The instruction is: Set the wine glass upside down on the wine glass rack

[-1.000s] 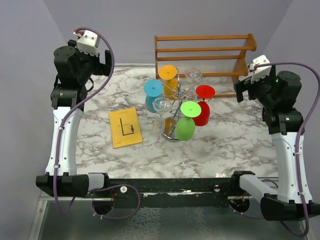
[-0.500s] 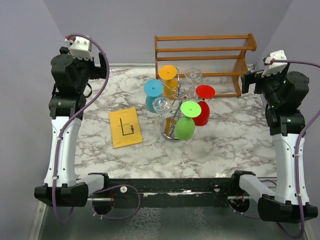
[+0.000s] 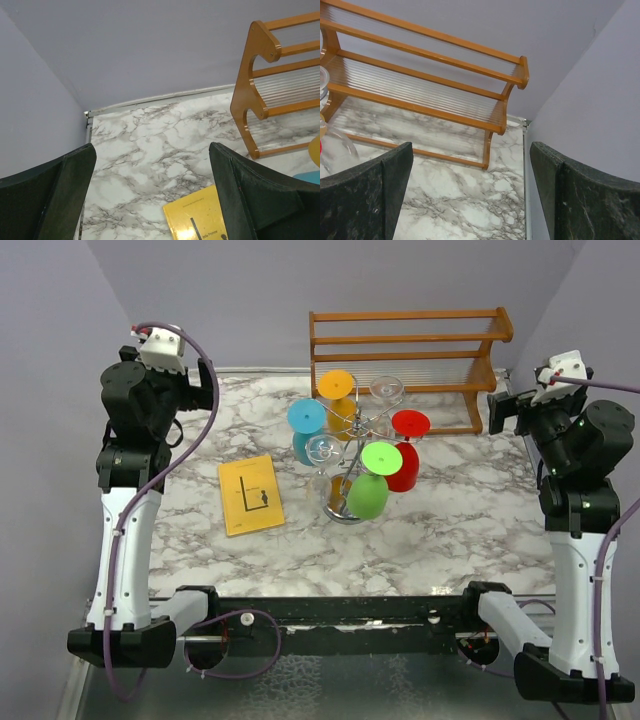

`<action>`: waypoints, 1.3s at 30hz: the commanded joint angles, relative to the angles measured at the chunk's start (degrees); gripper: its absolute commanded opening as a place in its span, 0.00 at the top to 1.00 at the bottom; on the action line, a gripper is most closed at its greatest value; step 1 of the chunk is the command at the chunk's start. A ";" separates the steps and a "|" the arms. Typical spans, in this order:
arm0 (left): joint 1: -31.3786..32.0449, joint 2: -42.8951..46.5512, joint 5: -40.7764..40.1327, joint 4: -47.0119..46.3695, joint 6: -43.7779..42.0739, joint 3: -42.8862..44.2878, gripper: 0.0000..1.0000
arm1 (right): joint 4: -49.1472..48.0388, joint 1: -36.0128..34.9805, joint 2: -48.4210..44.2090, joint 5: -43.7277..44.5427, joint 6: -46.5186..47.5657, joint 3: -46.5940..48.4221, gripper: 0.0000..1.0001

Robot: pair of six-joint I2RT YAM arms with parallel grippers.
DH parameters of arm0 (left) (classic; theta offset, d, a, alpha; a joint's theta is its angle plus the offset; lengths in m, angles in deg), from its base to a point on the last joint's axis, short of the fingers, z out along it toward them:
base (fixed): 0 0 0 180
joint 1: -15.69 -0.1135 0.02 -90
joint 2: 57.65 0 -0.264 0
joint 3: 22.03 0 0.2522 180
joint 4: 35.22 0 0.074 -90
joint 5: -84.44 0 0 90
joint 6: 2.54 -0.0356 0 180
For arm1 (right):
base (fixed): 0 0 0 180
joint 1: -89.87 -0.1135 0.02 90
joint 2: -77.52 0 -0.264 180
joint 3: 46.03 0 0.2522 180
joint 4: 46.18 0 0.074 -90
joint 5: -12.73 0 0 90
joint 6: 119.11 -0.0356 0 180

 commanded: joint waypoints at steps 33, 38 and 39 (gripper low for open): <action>-0.38 9.81 -1.68 4.38 -0.97 -5.93 0.01 | 6.94 0.28 -6.94 0.74 2.20 -2.31 0.00; -0.68 9.22 -0.38 5.74 -0.91 -5.53 0.01 | 7.35 0.32 -6.32 0.55 1.59 -1.81 0.00; -0.77 9.15 -0.12 5.85 -0.87 -5.53 0.01 | 7.37 0.36 -6.26 0.48 1.45 -1.80 0.00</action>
